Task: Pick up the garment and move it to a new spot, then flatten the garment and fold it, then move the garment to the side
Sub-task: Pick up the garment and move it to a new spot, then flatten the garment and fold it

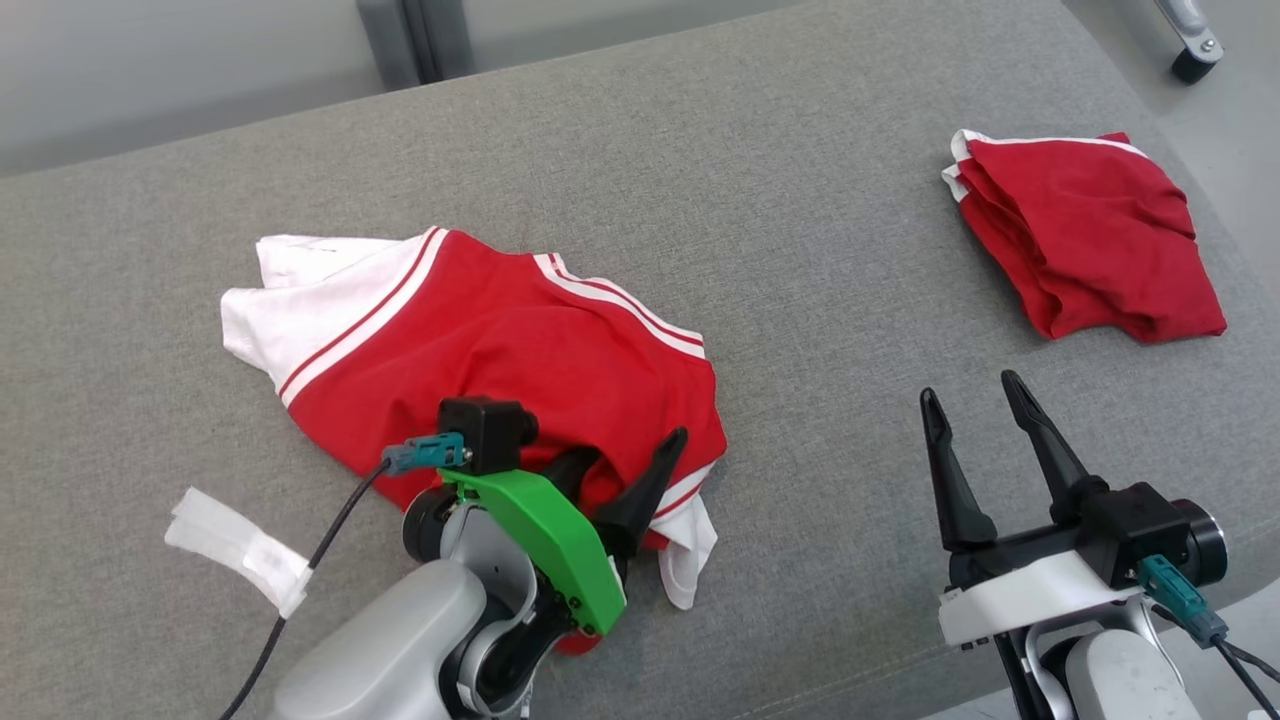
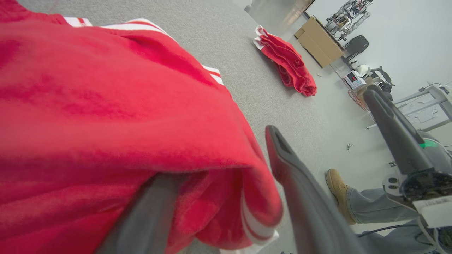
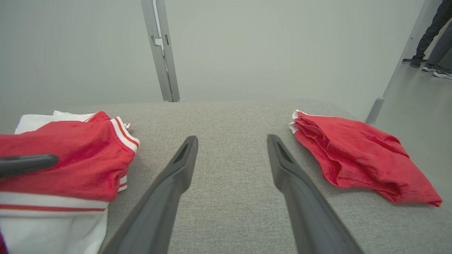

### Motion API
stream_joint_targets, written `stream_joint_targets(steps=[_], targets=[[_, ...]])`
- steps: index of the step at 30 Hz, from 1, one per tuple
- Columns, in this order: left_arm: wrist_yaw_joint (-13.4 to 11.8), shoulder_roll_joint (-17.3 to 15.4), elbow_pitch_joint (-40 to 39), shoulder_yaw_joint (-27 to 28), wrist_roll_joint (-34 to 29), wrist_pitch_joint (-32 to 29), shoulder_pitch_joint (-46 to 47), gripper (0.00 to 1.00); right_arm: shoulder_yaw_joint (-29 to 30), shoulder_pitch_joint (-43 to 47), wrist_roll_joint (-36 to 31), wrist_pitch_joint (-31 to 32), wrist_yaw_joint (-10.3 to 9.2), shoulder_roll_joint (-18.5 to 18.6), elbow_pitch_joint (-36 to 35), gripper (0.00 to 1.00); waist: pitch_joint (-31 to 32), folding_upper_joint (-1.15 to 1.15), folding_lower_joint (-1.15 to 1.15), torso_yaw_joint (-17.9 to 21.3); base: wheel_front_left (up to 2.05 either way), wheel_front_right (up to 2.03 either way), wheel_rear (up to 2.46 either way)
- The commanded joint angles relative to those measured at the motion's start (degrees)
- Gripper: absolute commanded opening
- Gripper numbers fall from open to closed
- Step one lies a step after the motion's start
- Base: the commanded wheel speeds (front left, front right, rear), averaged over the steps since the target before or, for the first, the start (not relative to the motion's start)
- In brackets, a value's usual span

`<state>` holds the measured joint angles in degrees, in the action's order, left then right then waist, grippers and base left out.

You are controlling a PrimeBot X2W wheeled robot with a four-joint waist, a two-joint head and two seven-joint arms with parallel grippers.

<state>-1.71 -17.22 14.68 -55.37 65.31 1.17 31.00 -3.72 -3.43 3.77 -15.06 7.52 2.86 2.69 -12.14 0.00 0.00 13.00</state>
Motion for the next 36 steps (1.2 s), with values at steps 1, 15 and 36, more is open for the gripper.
stream_joint_targets(steps=[1,15,36], targets=[[-0.25,-0.56,-0.81,0.66,0.01,1.25,-1.62,1.0,0.32,0.87,-0.16,-0.15,-0.06,0.07,-0.32,1.0,0.3,0.0,0.0,-0.37,0.0,0.0,0.0],[-4.91,-11.48,-12.24,0.13,2.48,0.81,-14.73,1.0,1.51,1.18,0.27,-0.15,-0.06,0.09,-0.82,1.0,-0.27,0.0,0.0,-4.64,0.0,0.0,0.0],[-4.95,-6.53,-5.74,-0.81,5.55,-1.05,-15.0,1.0,0.64,0.21,0.52,-0.15,-0.06,0.09,-0.66,1.0,-2.09,0.0,0.0,-4.47,0.0,0.0,0.0]])
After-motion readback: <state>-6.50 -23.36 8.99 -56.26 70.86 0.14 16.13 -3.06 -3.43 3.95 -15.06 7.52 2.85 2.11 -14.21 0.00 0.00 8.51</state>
